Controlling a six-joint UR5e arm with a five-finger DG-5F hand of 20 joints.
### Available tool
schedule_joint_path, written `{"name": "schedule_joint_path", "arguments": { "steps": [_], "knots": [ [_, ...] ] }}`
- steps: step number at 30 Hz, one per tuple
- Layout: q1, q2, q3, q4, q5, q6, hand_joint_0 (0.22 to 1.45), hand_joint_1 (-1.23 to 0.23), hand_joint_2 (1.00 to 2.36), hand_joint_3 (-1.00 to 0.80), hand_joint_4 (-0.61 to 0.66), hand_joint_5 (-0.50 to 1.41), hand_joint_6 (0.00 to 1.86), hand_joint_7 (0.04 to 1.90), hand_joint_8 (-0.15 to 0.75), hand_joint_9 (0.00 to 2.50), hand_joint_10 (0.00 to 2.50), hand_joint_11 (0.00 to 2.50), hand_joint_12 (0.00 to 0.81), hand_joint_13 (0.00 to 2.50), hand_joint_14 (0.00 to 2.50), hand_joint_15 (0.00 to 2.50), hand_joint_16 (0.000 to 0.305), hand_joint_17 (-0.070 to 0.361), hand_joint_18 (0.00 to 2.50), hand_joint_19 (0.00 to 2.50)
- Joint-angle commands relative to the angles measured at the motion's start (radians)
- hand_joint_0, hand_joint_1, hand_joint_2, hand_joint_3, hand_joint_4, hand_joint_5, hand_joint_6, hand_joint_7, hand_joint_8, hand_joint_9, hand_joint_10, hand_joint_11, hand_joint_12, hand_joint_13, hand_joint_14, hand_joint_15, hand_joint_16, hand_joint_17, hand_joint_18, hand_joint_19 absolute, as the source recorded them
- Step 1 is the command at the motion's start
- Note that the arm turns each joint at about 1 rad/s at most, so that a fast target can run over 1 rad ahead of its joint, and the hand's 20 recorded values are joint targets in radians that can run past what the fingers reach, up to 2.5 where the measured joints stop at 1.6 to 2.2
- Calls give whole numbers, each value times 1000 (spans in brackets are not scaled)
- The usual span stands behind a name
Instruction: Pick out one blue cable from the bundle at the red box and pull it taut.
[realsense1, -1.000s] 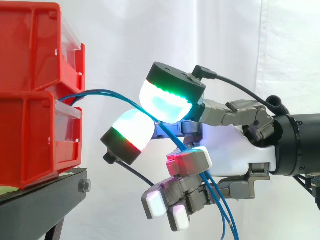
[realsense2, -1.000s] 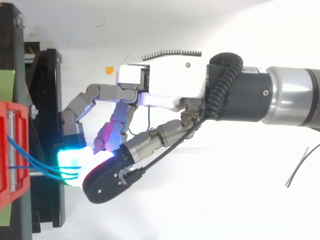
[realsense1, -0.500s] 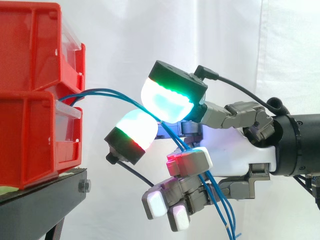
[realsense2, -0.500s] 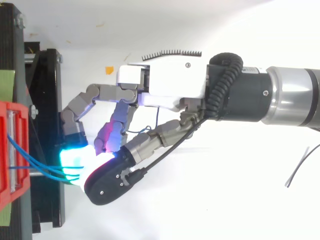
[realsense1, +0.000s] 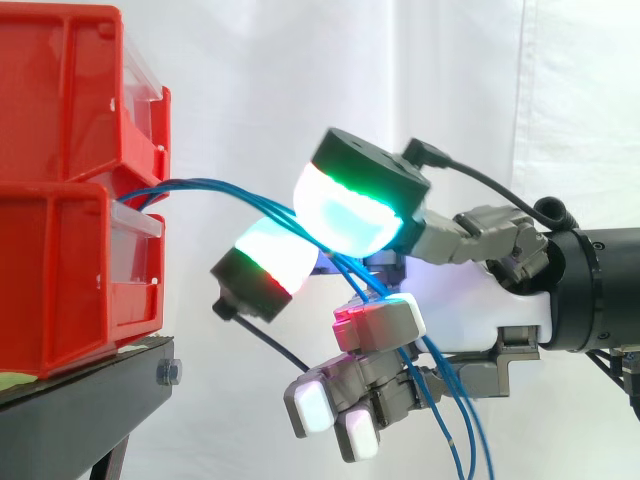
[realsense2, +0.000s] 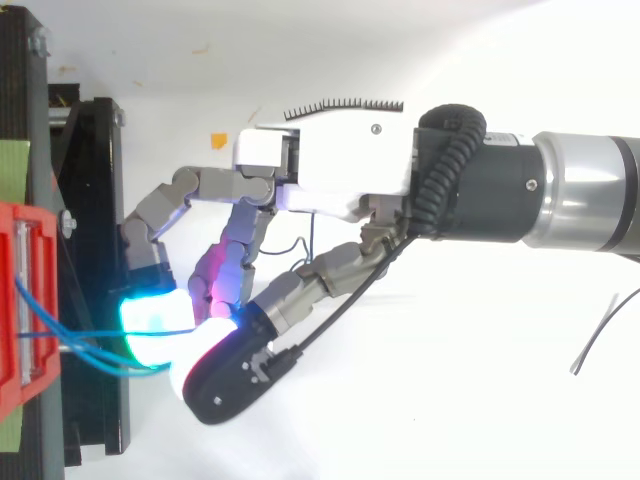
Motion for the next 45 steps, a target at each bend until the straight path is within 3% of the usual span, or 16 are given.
{"name": "schedule_joint_path", "arguments": {
  "steps": [1, 9, 17, 28, 39, 45],
  "knots": [
    [-2, 0, 0, -1, 0, 0, 701, -985, 1000, -500, -267, -76, 948, 1091, 235, 1379, 39, 991, 284, 975, 23, 546, 40, 90, 873, 666],
    [-3, 0, 0, -1, 0, 0, 669, -1006, 1000, -500, -254, -70, 940, 1084, 232, 1382, 39, 994, 281, 975, 24, 553, 40, 90, 871, 666],
    [-3, 0, 0, -1, 0, 0, 579, -1011, 1000, -500, -155, -66, 925, 914, 235, 1382, 38, 983, 289, 969, 23, 551, 41, 92, 868, 678],
    [-3, 0, 0, -1, -2, 0, 452, -895, 1000, -500, -49, -71, 868, 891, 264, 1375, 35, 947, 325, 975, 24, 532, 49, 111, 900, 659],
    [-3, 0, 0, -1, -2, 0, 525, -674, 1000, -500, -81, -78, 847, 912, 248, 1365, 37, 951, 306, 965, 24, 541, 45, 102, 863, 685],
    [-3, 0, -1, -1, -2, 0, 591, -699, 1000, -500, -132, -79, 856, 902, 243, 1356, 38, 943, 297, 953, 23, 545, 43, 97, 836, 705]
  ]
}}
